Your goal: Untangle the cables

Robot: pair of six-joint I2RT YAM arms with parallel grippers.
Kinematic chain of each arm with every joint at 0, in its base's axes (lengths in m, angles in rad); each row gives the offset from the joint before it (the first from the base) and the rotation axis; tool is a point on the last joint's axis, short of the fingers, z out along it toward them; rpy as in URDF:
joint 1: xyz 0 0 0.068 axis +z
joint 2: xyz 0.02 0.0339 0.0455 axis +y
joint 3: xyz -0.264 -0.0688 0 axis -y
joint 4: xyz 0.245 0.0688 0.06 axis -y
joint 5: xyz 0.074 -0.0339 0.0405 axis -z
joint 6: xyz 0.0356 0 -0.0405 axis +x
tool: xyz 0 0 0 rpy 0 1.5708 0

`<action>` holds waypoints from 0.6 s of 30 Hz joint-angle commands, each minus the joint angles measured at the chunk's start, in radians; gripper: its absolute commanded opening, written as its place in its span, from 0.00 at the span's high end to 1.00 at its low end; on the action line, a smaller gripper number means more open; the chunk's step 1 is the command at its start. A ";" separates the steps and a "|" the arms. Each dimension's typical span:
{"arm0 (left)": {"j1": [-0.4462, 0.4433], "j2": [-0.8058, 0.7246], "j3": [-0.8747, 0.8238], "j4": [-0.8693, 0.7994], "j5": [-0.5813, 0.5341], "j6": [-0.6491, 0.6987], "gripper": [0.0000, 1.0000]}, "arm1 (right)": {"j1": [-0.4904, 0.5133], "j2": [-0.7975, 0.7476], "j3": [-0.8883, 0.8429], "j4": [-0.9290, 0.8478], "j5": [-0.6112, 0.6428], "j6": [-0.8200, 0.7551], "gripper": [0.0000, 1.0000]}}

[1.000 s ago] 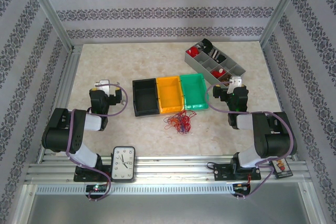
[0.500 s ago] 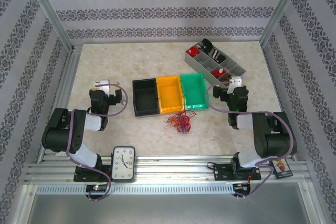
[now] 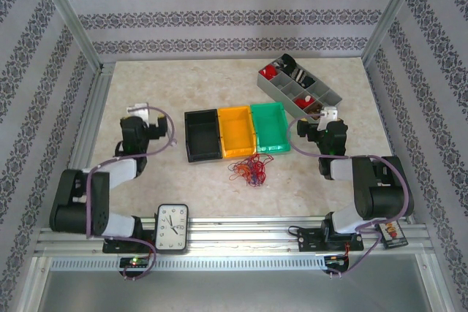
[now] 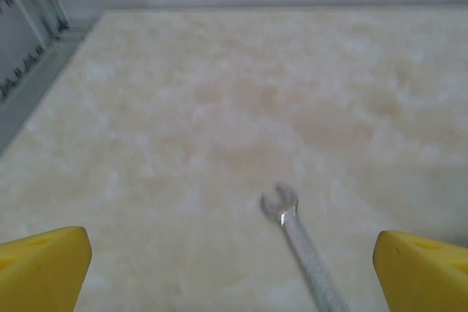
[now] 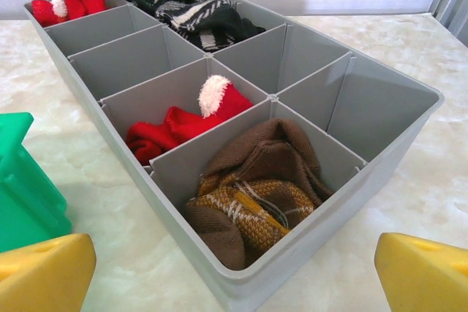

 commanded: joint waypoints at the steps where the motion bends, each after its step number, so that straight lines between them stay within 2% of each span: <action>1: -0.004 -0.065 0.133 -0.308 -0.026 -0.098 0.00 | -0.004 -0.028 0.050 -0.059 -0.056 0.012 0.02; 3: -0.029 -0.061 0.184 -0.388 -0.095 -0.107 0.00 | -0.005 -0.099 0.229 -0.468 -0.054 0.028 0.02; 4: -0.040 -0.059 0.194 -0.402 -0.129 -0.109 0.00 | -0.006 -0.119 0.294 -0.588 -0.052 0.067 0.02; 5: -0.048 -0.061 0.197 -0.409 -0.141 -0.116 0.00 | -0.005 -0.140 0.330 -0.632 -0.051 0.131 0.02; 8: -0.060 -0.073 0.188 -0.413 -0.142 -0.175 0.00 | 0.028 -0.241 0.350 -0.670 0.114 0.474 0.02; 10: -0.066 -0.083 0.172 -0.400 -0.096 -0.223 0.00 | 0.034 -0.309 0.328 -0.666 0.073 0.618 0.02; 11: -0.074 -0.082 0.167 -0.396 -0.078 -0.239 0.00 | 0.027 -0.336 0.326 -0.667 -0.016 0.647 0.02; 12: -0.085 -0.079 0.169 -0.402 -0.068 -0.241 0.00 | 0.022 -0.352 0.341 -0.683 -0.124 0.630 0.02; 14: -0.111 -0.068 0.176 -0.415 -0.098 -0.267 0.00 | 0.039 -0.367 0.395 -0.768 -0.183 0.589 0.02; 16: -0.120 -0.056 0.185 -0.422 -0.081 -0.320 0.00 | 0.130 -0.402 0.456 -0.874 -0.053 0.484 0.02; 18: -0.135 -0.038 0.216 -0.461 -0.042 -0.346 0.00 | 0.312 -0.460 0.478 -0.907 0.250 0.294 0.02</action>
